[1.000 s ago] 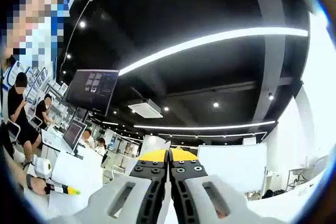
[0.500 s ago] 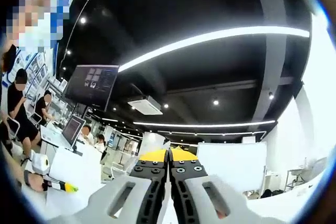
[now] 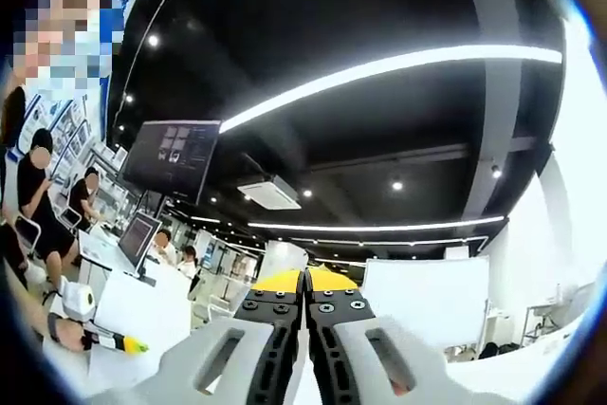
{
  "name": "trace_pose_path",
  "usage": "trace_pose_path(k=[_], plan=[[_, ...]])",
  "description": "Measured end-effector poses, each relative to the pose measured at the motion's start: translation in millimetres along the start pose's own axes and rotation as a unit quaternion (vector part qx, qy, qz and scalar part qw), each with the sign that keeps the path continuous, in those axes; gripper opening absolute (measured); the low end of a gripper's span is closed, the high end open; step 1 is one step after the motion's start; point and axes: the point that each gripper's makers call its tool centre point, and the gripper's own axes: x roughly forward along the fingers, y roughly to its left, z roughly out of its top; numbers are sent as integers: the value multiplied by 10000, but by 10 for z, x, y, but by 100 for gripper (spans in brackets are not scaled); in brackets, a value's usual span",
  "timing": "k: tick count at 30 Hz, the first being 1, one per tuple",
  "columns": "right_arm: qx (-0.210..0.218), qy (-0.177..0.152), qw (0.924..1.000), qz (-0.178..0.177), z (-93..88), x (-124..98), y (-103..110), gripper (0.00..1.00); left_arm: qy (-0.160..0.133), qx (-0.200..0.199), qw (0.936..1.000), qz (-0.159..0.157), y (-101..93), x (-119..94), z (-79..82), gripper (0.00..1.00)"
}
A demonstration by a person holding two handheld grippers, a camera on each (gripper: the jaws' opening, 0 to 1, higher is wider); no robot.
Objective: Organize the stack of printing papers by aligning and flattening the scattered papers on the table
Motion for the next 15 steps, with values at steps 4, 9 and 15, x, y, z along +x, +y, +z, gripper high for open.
trace_pose_path(k=[4, 9, 15], plan=[[112, -39, 9999, 73, 16, 6, 51, 0, -5, 36, 10000, -27, 2, -1, -5, 22], [314, -106, 9993, 170, 53, 1, 77, 0, -10, 12, 10000, -32, 19, -4, -10, 22], [338, -98, 9992, 206, 53, 3, 109, 0, -7, 11, 10000, -32, 36, -2, -17, 22]])
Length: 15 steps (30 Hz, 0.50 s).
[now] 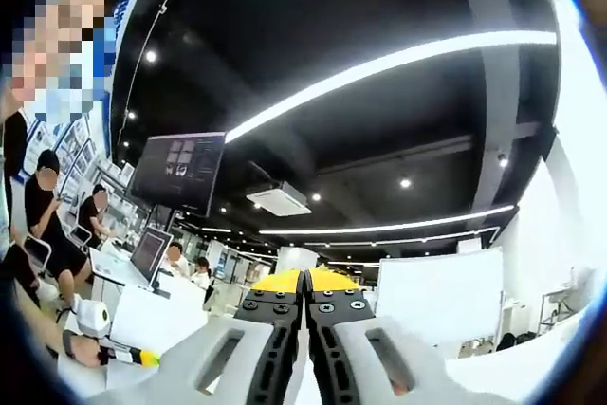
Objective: Organize the stack of printing papers by aligning and flattening the scattered papers on the table
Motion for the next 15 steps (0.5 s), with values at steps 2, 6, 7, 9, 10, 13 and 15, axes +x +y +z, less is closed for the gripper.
trace_pose_path(k=[2, 6, 7, 9, 10, 13, 15], plan=[[-1, -1, 10000, 28, 3, 5, 26, 0, 1, 6, 10000, -1, -2, 1, 0, 22], [2, -16, 10000, 89, 12, 15, 76, 0, 6, 5, 10000, 1, -1, 2, -3, 22], [5, -18, 10000, 98, 12, 16, 84, 0, 5, 10, 10000, 3, -3, 1, -3, 22], [14, -17, 9999, 116, 9, 19, 96, 0, 10, 6, 10000, 0, -6, 2, -5, 22], [27, -17, 9999, 123, 7, 21, 98, 0, 9, 6, 10000, -1, -6, 2, -5, 22], [39, -11, 9999, 151, -3, 28, 127, 0, 13, 8, 10000, -8, -13, 1, -7, 22], [55, -5, 9998, 177, -12, 34, 149, 0, 14, 5, 10000, -14, -15, 1, -9, 22]])
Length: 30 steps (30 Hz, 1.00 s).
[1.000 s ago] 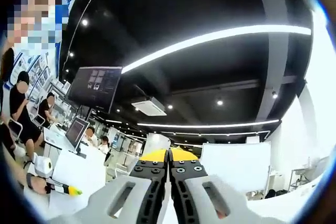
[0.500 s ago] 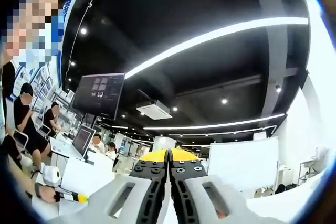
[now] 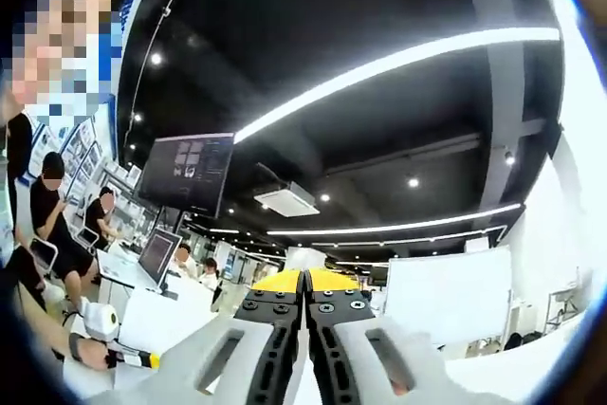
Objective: Organize the stack of printing papers by aligning and flattening the scattered papers on the table
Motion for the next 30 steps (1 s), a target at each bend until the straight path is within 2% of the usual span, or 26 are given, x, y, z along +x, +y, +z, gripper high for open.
trace_pose_path(k=[9, 30], plan=[[14, 23, 9999, 159, -22, 45, 136, 0, -10, -3, 10000, 1, -6, -5, 6, 22], [121, 49, 9995, 293, -40, 79, 214, 0, -11, 4, 10000, -2, -30, -7, 20, 22]])
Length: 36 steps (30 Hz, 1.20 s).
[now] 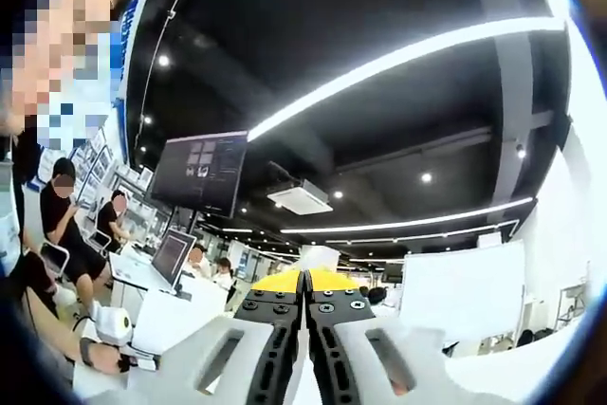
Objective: Organize the stack of printing papers by aligning and flattening the scattered papers on the table
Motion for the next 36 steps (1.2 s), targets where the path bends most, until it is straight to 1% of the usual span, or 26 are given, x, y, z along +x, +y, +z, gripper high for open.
trace_pose_path(k=[16, 32, 36], plan=[[102, 32, 9998, 138, -71, 59, 109, 0, -4, -9, 10000, -2, -13, -2, 16, 22], [256, -46, 9992, 300, -26, 87, 197, 0, -8, -26, 10000, -7, -45, 2, 42, 22], [361, -59, 9987, 367, -31, 98, 240, 0, -1, -39, 10000, -16, -46, 4, 39, 22]])
